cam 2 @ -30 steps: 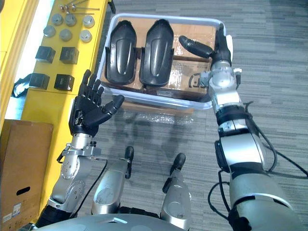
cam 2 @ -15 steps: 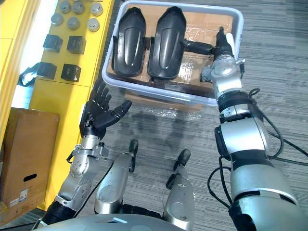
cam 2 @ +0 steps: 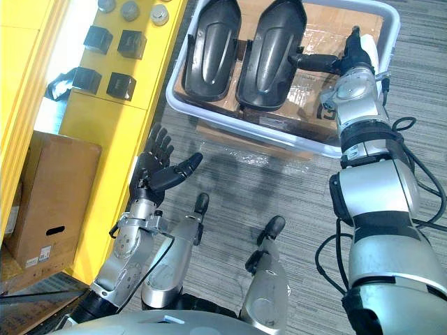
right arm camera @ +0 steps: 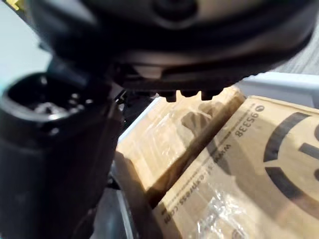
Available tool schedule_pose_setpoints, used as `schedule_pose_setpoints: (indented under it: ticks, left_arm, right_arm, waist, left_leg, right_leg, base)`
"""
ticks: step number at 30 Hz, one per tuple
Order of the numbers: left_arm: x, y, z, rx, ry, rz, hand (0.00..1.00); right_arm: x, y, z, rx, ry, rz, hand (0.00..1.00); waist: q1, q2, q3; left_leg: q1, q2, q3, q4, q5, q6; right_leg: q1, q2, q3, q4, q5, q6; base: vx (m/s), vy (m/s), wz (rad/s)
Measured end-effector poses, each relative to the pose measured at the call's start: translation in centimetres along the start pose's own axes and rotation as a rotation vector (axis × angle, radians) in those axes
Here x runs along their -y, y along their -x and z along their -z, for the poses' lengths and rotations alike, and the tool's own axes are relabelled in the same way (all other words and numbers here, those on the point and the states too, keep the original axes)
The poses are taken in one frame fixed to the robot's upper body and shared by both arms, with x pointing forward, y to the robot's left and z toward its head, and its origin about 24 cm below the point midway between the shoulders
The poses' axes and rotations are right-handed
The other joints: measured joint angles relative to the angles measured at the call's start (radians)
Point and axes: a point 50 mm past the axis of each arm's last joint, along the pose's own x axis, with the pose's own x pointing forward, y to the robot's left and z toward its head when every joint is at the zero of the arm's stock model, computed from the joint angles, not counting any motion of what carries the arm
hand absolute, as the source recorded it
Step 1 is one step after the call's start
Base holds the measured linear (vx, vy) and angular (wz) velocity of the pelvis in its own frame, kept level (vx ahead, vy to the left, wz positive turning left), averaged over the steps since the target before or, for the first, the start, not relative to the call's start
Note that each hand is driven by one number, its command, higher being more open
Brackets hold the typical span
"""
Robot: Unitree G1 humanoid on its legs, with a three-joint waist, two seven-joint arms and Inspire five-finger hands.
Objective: Walk over and take three plastic housings, then place them on the shelf
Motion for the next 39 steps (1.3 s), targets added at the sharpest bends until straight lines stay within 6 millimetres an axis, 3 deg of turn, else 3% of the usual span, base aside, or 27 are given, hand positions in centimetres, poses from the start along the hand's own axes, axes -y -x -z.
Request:
schedule_pose_setpoints:
  ticks: [6, 7, 14, 20, 26, 29, 32, 39]
  left_arm:
    - [0.0, 0.0, 0.0, 0.004, 0.002, -0.005, 1.0]
    - [0.0, 0.0, 0.0, 0.004, 0.002, -0.004, 1.0]
    - [0.2, 0.0, 0.0, 0.004, 0.006, 0.005, 1.0]
    - [0.3, 0.0, -0.1, 0.008, 0.008, 0.008, 1.0]
    - [0.2, 0.0, 0.0, 0.015, 0.011, 0.002, 1.0]
    - [0.2, 0.0, 0.0, 0.012, 0.01, -0.001, 1.0]
    - [0.1, 0.1, -0.1, 0.023, 0.011, -0.003, 1.0]
    - [-0.6, 0.5, 0.0, 0.018, -0.005, -0.015, 1.0]
  right_arm:
    - [-0.3, 0.0, -0.1, 0.003, 0.039, -0.031, 1.0]
    - [-0.3, 0.0, -0.1, 0.003, 0.044, -0.033, 0.0]
    - [0.2, -0.1, -0.2, -0.003, 0.179, -0.03, 0.0]
    - [0.6, -0.1, 0.6, -0.071, 0.397, -0.011, 0.0]
    - [0.9, 0.0, 1.8, -0.148, 0.407, 0.034, 0.0]
    - [0.5, 0.2, 2.7, -0.187, 0.332, 0.043, 0.0]
    - [0.8, 0.3, 3.9, -0.242, 0.286, 0.081, 0.0]
    - [1.4, 0.3, 4.4, -0.178, 0.281, 0.122, 0.0]
  waist:
    - [0.016, 0.002, -0.001]
    - [0.018, 0.002, -0.002]
    - [0.02, 0.004, -0.003]
    - [0.021, 0.013, -0.009]
    - [0.036, 0.029, -0.021]
    - [0.038, 0.03, -0.021]
    - [0.028, 0.03, -0.021]
    - [0.001, 0.029, -0.02]
  left_leg:
    - [0.001, -0.006, -0.016, -0.038, 0.028, -0.004]
    - [0.001, -0.007, -0.016, -0.038, 0.028, -0.004]
    - [0.006, -0.009, -0.014, -0.051, 0.036, -0.003]
    - [0.021, -0.006, -0.011, -0.088, 0.057, -0.007]
    - [0.025, -0.008, -0.011, -0.104, 0.07, -0.008]
    - [0.034, -0.01, -0.01, -0.105, 0.071, -0.009]
    - [0.039, -0.012, -0.009, -0.106, 0.071, -0.009]
    - [0.039, -0.011, -0.007, -0.109, 0.071, -0.008]
  right_leg:
    - [-0.014, -0.008, -0.016, 0.017, -0.009, -0.004]
    - [-0.014, -0.009, -0.016, 0.017, -0.009, -0.004]
    - [-0.015, -0.013, -0.017, 0.018, -0.009, -0.004]
    - [-0.016, -0.012, -0.018, 0.015, -0.01, -0.005]
    - [-0.017, -0.015, -0.023, 0.013, -0.01, -0.006]
    - [-0.011, -0.018, -0.021, 0.013, -0.01, -0.006]
    - [-0.006, -0.025, -0.023, 0.013, -0.01, -0.006]
    - [-0.007, -0.019, -0.024, 0.013, -0.008, -0.004]
  base:
    - [-0.01, -0.008, 0.08]
    - [0.0, 0.0, 0.0]
    - [0.0, 0.0, 0.0]
    - [0.0, 0.0, 0.0]
    - [0.01, 0.0, 0.02]
    - [0.01, 0.004, -0.02]
    - [-0.01, 0.01, 0.0]
    - [-0.04, 0.002, 0.0]
